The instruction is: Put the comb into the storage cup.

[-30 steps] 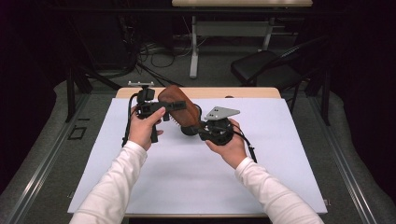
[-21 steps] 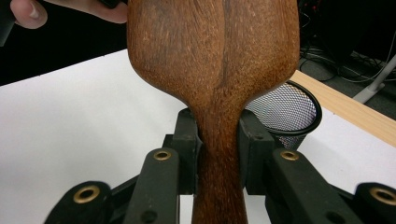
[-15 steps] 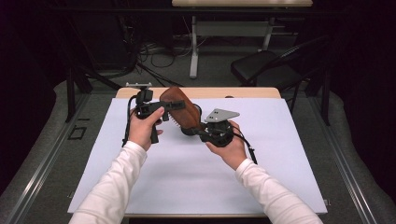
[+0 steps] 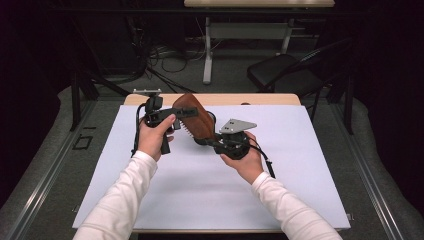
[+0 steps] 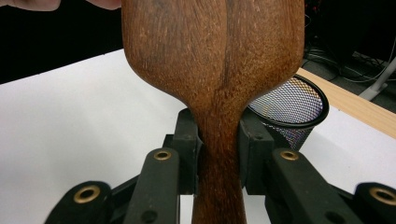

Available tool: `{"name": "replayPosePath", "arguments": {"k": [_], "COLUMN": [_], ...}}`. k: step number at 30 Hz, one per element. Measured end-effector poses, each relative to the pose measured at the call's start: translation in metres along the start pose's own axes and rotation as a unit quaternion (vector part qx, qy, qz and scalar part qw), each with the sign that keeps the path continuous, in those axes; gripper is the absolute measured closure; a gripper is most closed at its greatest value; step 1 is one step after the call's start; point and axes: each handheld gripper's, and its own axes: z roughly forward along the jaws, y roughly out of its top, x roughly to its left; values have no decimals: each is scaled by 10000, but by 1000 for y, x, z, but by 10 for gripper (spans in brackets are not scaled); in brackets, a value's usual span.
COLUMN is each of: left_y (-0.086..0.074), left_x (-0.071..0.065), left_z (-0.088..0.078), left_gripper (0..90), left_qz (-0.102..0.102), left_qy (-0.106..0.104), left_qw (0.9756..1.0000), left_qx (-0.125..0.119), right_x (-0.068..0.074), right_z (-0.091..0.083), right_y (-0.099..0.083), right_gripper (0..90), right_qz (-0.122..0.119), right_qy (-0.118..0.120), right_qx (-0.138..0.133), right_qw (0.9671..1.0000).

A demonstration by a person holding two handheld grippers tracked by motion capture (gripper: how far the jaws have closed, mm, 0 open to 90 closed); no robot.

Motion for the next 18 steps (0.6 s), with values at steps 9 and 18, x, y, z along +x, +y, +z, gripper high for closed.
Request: {"name": "replayPosePath", "arguments": {"k": [9,18], "left_y": [0,1], "left_x": [-2,-9], "left_z": [0,-1], "left_gripper": [463,475], "left_qz": [-107,-176], "left_qy": [16,158], "left_qw": [9999,9997], "left_qx": [-17,13], "right_x": [-1,0], "right_z": [0,-1], "right_y": [0,-1], "right_gripper": [722,721], "right_qz": [48,121], "right_qy": [21,58], "right_qx": [-44,-116], "right_qw": [10000,9998]}}
